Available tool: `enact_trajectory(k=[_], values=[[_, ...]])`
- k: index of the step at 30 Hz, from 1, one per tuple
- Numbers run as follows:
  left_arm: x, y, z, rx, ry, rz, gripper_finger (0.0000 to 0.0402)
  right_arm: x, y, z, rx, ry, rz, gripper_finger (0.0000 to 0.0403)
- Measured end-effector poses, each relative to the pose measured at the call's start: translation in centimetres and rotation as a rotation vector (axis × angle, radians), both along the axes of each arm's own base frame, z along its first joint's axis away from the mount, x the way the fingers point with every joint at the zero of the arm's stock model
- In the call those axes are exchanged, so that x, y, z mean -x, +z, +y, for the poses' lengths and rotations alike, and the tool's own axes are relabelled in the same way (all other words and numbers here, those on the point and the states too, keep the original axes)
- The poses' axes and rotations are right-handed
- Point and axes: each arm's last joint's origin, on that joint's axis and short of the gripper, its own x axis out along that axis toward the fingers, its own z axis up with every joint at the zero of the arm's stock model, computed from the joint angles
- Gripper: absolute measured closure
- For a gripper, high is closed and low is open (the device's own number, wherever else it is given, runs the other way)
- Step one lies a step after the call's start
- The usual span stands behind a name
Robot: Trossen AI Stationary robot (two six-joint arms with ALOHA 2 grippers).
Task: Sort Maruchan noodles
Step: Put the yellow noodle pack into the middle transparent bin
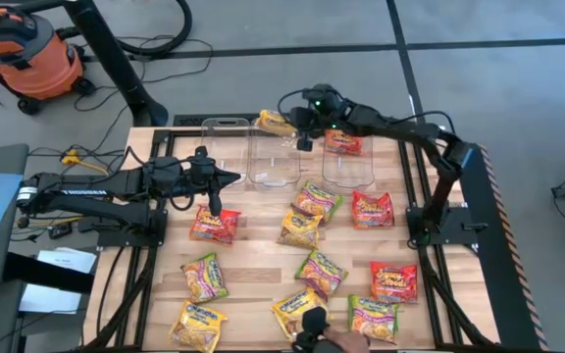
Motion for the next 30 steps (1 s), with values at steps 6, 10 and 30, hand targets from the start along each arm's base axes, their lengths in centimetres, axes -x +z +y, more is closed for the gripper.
enact_trajectory(k=[6,10,30], values=[[0.0,0.0,0.0,0.0,0.0,0.001,0.0401,-0.2,-0.8,0.1,-0.023,0.0,0.043,0.0399],[0.0,0.0,0.0,0.0,0.0,0.001,0.0401,0.1,-0.8,-0.2,-0.023,-0.006,0.043,0.0399],[0.1,-0.5,0.0,0.005,0.0,0.052,0.0401,-4.4,-3.0,-2.8,-0.107,0.005,0.24,0.0399]])
